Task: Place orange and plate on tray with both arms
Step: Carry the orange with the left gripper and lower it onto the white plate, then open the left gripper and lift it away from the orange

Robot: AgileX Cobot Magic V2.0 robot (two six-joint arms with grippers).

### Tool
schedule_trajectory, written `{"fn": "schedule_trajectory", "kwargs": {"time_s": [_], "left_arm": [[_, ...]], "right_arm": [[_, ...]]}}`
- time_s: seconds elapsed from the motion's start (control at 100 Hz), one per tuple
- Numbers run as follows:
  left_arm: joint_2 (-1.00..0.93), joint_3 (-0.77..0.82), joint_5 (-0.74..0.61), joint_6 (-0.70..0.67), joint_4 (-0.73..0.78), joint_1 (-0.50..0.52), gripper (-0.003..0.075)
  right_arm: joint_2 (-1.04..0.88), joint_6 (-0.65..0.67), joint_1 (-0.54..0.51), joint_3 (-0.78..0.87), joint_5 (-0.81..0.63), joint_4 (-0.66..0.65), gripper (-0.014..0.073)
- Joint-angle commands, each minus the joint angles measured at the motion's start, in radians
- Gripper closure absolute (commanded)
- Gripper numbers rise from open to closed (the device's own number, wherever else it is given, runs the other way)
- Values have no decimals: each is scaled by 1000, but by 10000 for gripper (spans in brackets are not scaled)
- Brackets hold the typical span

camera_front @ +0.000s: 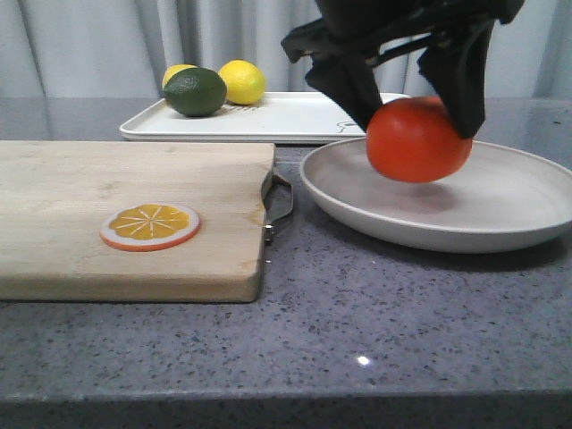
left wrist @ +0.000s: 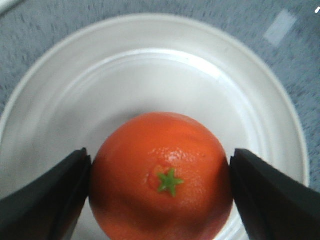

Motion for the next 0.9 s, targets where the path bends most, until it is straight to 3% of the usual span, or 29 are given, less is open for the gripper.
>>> {"fn": "schedule_trajectory", "kwargs": {"time_s": [0.0, 0.16, 0.4, 0.89], "left_arm": [[-41, -37, -9, -1, -15, -5, 300], [-37, -37, -1, -1, -15, -5, 277], [-37, -38, 0, -1, -15, -3, 130], [-43, -188, 85, -1, 8, 10, 150]], "right_arm": [[6, -9, -3, -34, -72, -9, 660], [6, -9, -3, -34, -72, -8, 660], [6, -9, -3, -34, -72, -8, 660], [6, -9, -3, -34, -65, -8, 660]]}}
